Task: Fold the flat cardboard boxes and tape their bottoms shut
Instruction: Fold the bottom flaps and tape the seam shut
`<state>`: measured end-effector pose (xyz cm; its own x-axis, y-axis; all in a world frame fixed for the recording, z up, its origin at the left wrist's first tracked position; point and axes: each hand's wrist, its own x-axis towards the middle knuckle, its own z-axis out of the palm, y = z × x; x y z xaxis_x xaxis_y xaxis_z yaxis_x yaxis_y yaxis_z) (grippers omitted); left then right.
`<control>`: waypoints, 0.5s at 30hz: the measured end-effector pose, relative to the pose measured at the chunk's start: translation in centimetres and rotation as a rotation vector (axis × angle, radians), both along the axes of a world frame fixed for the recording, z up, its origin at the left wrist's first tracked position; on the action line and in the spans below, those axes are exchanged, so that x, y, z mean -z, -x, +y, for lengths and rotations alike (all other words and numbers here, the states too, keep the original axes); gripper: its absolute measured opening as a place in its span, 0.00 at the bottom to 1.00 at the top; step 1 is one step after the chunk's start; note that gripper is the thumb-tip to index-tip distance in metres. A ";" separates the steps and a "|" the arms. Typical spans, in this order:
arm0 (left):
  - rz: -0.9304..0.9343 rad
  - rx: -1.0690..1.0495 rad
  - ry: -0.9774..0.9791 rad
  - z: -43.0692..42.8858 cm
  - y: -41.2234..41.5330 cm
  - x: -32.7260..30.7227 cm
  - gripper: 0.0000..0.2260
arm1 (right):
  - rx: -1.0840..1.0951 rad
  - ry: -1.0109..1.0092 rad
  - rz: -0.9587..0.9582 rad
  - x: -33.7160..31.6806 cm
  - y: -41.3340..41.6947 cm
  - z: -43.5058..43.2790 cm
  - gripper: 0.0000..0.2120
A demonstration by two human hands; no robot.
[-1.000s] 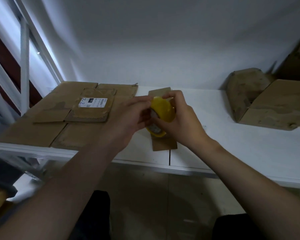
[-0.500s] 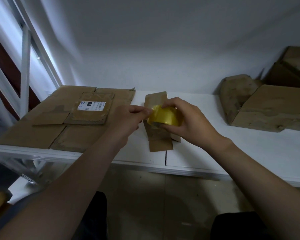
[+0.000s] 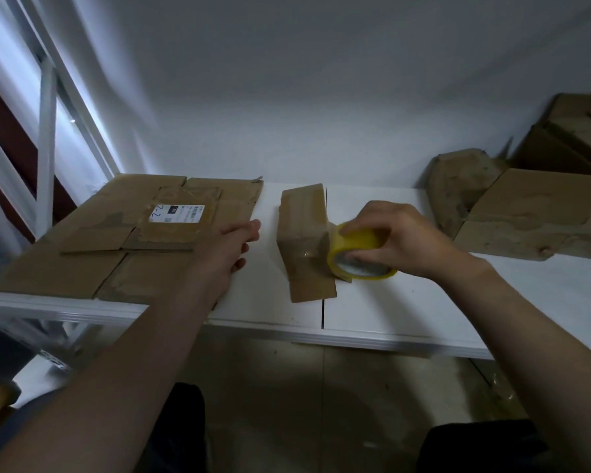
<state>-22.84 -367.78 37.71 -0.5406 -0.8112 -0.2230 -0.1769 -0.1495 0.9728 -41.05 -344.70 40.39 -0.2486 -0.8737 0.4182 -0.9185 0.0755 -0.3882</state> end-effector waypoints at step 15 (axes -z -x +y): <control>0.084 -0.080 -0.109 0.8 1.7 5.6 0.05 | -0.037 -0.093 0.213 2.3 4.3 -2.4 0.15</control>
